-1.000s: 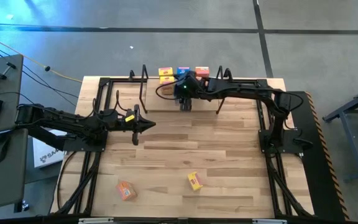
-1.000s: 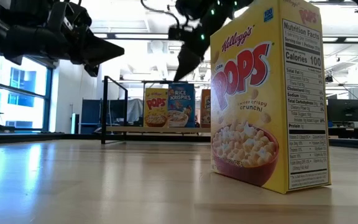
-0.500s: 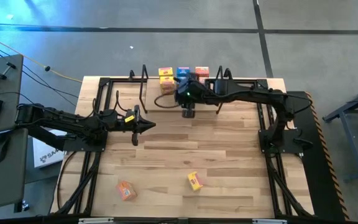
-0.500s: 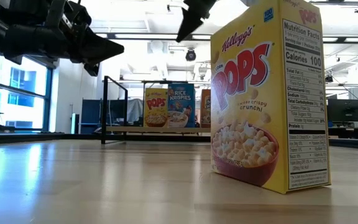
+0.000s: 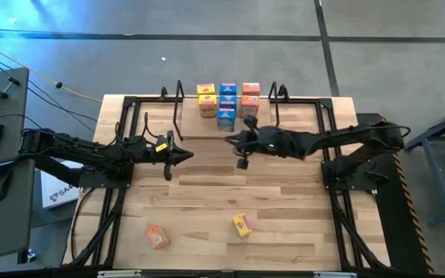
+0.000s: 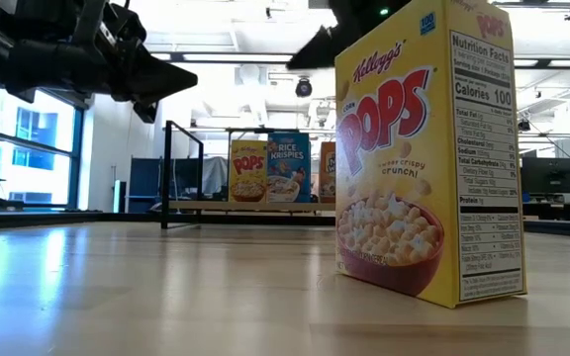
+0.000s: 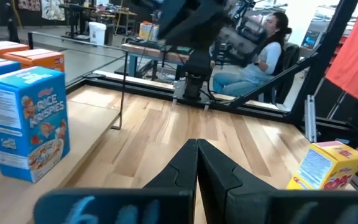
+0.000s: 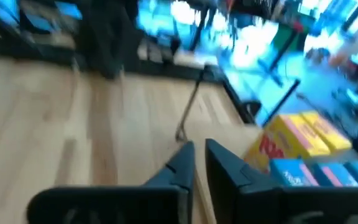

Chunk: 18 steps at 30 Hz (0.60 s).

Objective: Stack cereal on shelf
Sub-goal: Put the yellow cereal box on the shelf aligned with the other yellow cereal boxes

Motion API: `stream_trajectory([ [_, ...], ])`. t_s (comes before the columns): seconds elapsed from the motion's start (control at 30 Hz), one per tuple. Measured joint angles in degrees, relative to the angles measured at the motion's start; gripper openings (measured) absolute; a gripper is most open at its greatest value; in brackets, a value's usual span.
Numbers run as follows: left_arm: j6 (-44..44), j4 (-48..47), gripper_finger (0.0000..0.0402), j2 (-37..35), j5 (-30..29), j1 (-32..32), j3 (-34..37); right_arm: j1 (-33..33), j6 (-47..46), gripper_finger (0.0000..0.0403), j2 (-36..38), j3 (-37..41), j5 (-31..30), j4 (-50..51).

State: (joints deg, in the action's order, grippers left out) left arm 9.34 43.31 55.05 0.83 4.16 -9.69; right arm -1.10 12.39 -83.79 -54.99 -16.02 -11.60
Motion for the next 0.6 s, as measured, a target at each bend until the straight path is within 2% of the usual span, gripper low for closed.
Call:
stream_trajectory([
  [0.17,-0.04,-0.59,0.0001,0.01,-1.21,0.00,-0.02,-0.65,-2.46,0.0022,4.06,9.95,7.66,-14.71],
  [0.33,-0.48,-0.58,0.0000,0.01,-0.77,0.00,-0.02,-1.60,-4.89,0.0023,4.76,18.54,9.65,-25.53],
  [0.43,0.14,-1.41,0.0000,0.00,0.42,-0.01,-0.09,-1.37,-4.86,0.0021,4.76,21.42,10.70,-29.33],
  [0.6,0.38,-4.99,0.0000,0.23,0.10,0.00,-0.79,-0.70,-4.90,0.0005,5.11,22.54,13.06,-29.83],
])
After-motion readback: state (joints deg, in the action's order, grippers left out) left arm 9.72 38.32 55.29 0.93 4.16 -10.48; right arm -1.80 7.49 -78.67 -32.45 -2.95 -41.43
